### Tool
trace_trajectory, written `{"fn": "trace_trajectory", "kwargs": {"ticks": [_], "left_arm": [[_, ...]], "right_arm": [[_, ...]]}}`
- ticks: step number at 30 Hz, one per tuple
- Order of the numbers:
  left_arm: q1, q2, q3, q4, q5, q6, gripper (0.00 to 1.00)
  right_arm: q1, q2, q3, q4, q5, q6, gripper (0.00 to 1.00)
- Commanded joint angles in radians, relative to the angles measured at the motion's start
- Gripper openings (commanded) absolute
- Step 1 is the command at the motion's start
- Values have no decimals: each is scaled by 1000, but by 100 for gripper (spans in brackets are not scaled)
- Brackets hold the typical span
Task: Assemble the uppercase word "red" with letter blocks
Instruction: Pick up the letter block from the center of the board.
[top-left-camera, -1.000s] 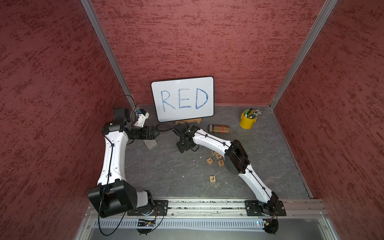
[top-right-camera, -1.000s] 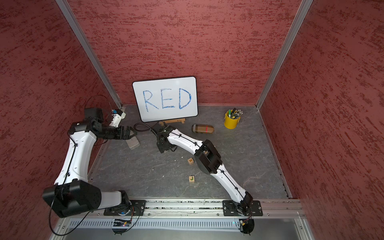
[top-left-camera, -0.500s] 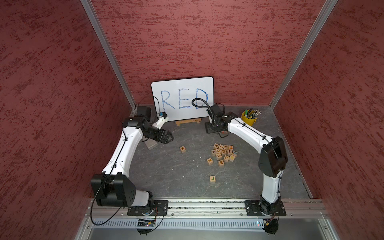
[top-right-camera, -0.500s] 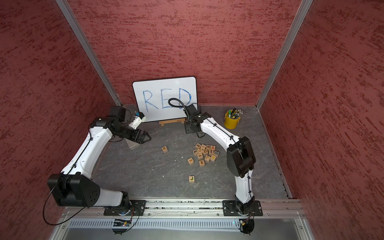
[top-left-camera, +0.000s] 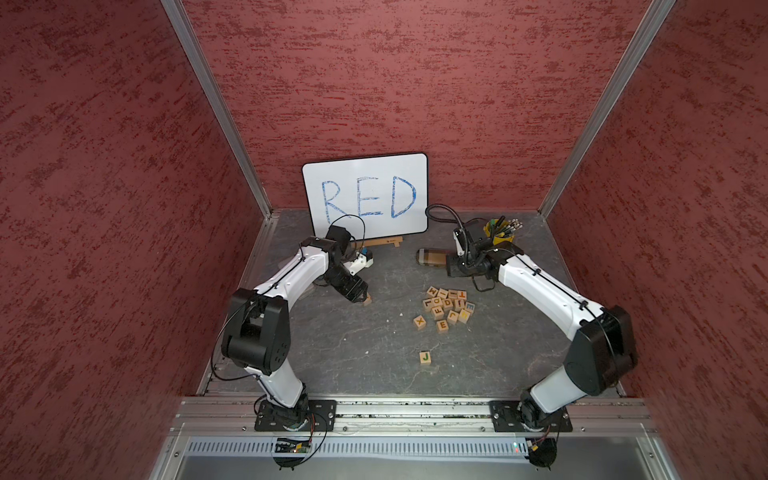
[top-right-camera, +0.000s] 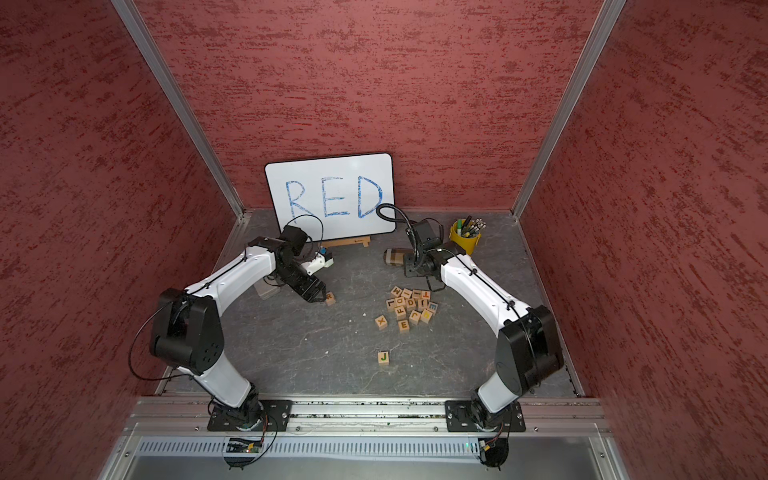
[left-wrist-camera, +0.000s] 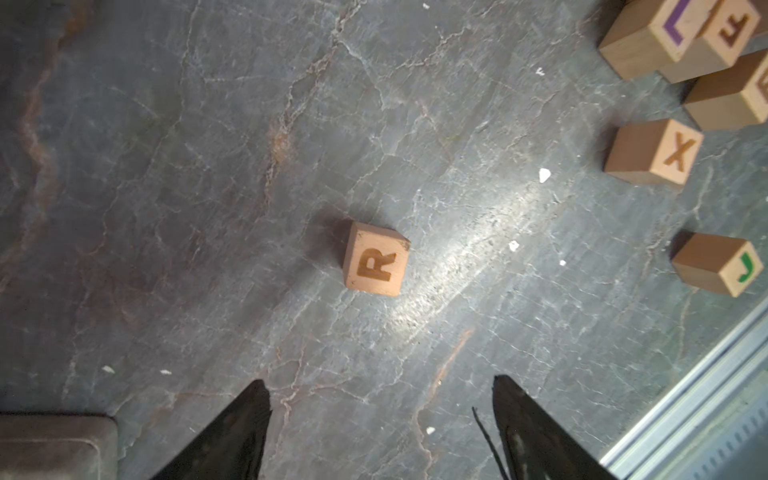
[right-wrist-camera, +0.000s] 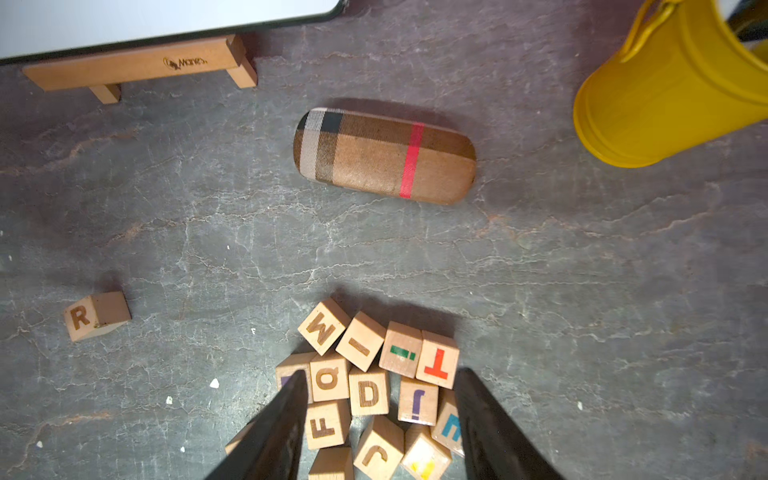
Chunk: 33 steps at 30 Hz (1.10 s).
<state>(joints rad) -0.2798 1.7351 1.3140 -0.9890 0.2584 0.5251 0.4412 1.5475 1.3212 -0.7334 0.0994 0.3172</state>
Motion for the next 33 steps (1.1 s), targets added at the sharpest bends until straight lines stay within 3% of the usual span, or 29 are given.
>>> {"fn": "trace_trajectory", "kwargs": {"ticks": [1, 10, 27, 33], "left_arm": [[-26, 57, 30, 51, -10, 33, 84], [-79, 132, 12, 124, -41, 55, 76], [-99, 163, -47, 182, -67, 102, 66], [-106, 171, -66, 216, -93, 115, 57]], "right_arm": [[-22, -30, -5, 43, 7, 6, 59], [-48, -26, -42, 85, -13, -5, 59], [-67, 3, -29, 97, -38, -29, 59], [-69, 10, -24, 96, -41, -33, 58]]}}
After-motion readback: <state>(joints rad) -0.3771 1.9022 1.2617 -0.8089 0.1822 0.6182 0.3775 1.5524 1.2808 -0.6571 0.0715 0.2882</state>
